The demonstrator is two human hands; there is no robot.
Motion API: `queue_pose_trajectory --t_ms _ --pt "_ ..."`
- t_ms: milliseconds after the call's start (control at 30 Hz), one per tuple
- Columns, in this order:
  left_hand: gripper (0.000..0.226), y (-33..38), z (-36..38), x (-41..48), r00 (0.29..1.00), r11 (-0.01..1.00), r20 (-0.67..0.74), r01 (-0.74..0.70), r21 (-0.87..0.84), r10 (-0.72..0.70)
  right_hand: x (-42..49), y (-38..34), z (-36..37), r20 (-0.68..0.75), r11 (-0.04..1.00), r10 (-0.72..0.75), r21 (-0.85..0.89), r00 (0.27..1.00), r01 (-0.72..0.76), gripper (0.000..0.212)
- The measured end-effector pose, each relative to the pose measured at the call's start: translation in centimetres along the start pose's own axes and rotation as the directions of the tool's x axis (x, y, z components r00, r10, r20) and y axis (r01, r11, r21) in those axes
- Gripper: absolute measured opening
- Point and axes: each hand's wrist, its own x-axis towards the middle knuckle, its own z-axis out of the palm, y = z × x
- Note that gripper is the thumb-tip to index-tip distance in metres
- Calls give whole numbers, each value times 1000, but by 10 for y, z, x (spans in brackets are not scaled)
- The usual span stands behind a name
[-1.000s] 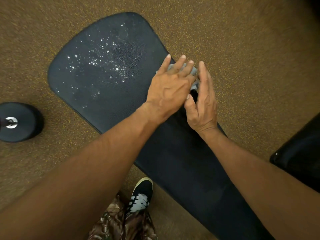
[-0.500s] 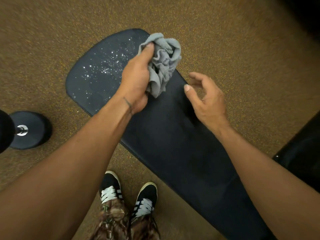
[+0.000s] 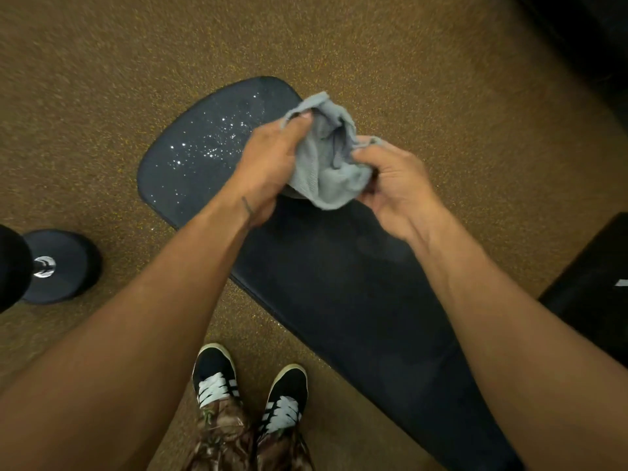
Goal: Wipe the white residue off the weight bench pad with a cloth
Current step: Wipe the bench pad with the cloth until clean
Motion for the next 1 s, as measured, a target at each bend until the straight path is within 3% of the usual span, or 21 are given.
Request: queue_pose_trajectory --t_ms 133,267,300,367,433,500,533,567,600,700,733,833,933,967,1000 --pt "20 13 -35 -1 1000 995 -3 -28 99 28 -1 -8 -29 -86 996 7 88 996 1 25" --pt "12 12 -46 -3 996 973 71 -77 218 63 -3 -5 -36 -3 998 21 60 1000 -21 27" --pt "9 12 -46 -4 988 961 122 -124 249 96 -3 -5 -35 0 993 26 117 1000 -26 28" --pt "27 15 -51 -6 942 924 308 -228 306 130 -4 -8 -34 8 960 28 278 1000 -29 28" --pt "48 25 -61 -10 879 875 471 -285 392 75 -4 -9 -35 53 924 10 381 999 -30 25" --pt "73 38 -71 -10 857 702 511 -328 632 -60 -4 -12 -36 46 923 -7 384 999 -11 25" --pt "81 44 -74 -10 883 537 463 -352 766 -83 -6 -15 -36 27 928 -19 373 999 7 21" --pt "84 49 -75 -11 913 421 405 -349 837 -46 -7 -17 -36 15 931 -34 364 999 26 16" --pt "82 53 -74 -12 925 396 380 -357 846 22 -8 -20 -35 9 935 -55 351 998 48 11" --pt "63 64 -65 -13 917 724 356 -368 583 180 -12 -28 -36 24 939 -139 320 990 124 6" --pt "58 67 -64 -13 927 764 325 -345 545 187 -13 -31 -36 43 933 -161 332 986 138 10" --pt "42 73 -65 -8 931 603 336 -353 716 146 -17 -45 -38 179 937 -188 327 966 121 47" --pt "16 78 -66 -12 910 720 399 -352 598 113 -17 -58 -47 477 992 -58 123 877 -1 89" --pt "9 81 -68 -15 897 746 423 -368 555 128 -18 -60 -51 537 1000 22 1 843 -27 93" --pt "7 83 -70 -17 885 754 444 -386 531 141 -18 -61 -55 541 989 106 -144 834 -33 84"
